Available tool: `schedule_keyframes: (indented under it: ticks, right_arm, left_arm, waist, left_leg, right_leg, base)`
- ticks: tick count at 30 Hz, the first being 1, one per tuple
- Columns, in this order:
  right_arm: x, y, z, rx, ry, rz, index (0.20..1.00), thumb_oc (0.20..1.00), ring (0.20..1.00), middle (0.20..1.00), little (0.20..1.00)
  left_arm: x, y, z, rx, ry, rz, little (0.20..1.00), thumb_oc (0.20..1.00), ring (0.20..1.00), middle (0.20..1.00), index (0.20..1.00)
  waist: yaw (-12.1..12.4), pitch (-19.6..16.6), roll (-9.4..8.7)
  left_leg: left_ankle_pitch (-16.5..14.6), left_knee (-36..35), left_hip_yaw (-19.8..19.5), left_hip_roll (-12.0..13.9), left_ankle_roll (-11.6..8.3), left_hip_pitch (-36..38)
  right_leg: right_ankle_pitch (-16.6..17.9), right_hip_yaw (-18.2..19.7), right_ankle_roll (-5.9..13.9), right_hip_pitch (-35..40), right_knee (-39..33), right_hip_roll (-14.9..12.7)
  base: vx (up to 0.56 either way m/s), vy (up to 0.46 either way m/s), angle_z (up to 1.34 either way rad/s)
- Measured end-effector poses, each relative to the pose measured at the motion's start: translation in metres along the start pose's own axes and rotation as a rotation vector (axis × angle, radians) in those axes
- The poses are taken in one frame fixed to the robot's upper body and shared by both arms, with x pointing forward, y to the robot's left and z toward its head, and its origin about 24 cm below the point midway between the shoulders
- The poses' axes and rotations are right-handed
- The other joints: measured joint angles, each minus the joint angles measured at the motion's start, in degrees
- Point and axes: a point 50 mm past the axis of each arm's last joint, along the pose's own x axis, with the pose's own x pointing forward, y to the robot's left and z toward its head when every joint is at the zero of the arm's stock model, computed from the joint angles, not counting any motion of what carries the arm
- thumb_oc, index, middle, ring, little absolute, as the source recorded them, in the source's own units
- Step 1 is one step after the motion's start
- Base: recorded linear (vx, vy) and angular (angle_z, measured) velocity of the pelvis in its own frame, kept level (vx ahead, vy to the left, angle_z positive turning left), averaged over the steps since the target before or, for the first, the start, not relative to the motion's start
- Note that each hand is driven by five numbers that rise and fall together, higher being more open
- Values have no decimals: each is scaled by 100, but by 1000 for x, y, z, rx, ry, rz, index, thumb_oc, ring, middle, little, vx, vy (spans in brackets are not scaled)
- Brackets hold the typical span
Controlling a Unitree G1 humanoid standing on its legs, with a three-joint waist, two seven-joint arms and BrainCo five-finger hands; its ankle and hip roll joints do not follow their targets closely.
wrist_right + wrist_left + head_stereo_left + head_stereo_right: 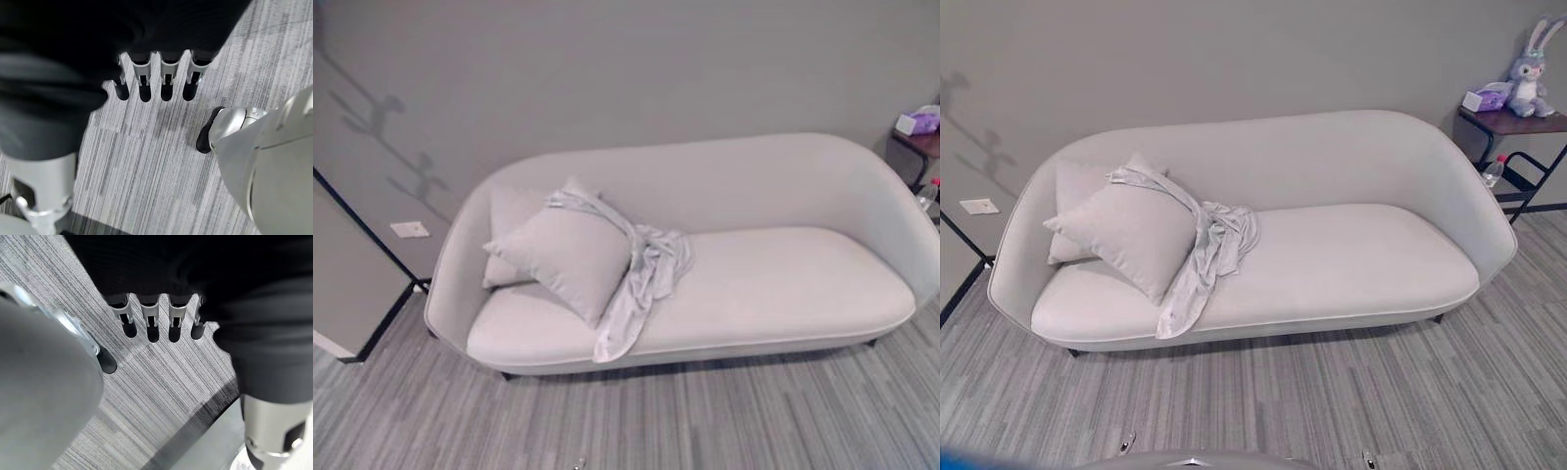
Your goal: Hang the clothes on the sofa on the clothes rack.
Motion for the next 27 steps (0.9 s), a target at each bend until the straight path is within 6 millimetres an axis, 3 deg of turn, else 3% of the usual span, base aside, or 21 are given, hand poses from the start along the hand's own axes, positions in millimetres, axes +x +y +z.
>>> schedule_keyframes:
  ticks: [13, 27]
  right_arm:
    - [1, -8, -6, -179, 16, 32, 1000, 1000, 1000, 1000, 1000]
    - [0, -4, -7, -153, 34, 97, 1000, 1000, 1000, 1000, 1000]
  left_arm:
    - [0, -3, -1, 40, 0, -39, 1000, 1000, 1000, 1000, 1000]
    - [0, -2, -2, 69, 6, -48, 1000, 1000, 1000, 1000, 1000]
  waist:
    - [0, -78, 36]
    - [-2, -76, 43]
  left_leg:
    - [0, -2, -36, 2, 0, -8]
    - [-1, -9, -45, 10, -1, -34]
  right_leg:
    - [17, -33, -13, 21, -37, -1]
    - [7, -40, -13, -8, -38, 6]
  base:
    - [0, 0, 0]
    - [0, 0, 0]
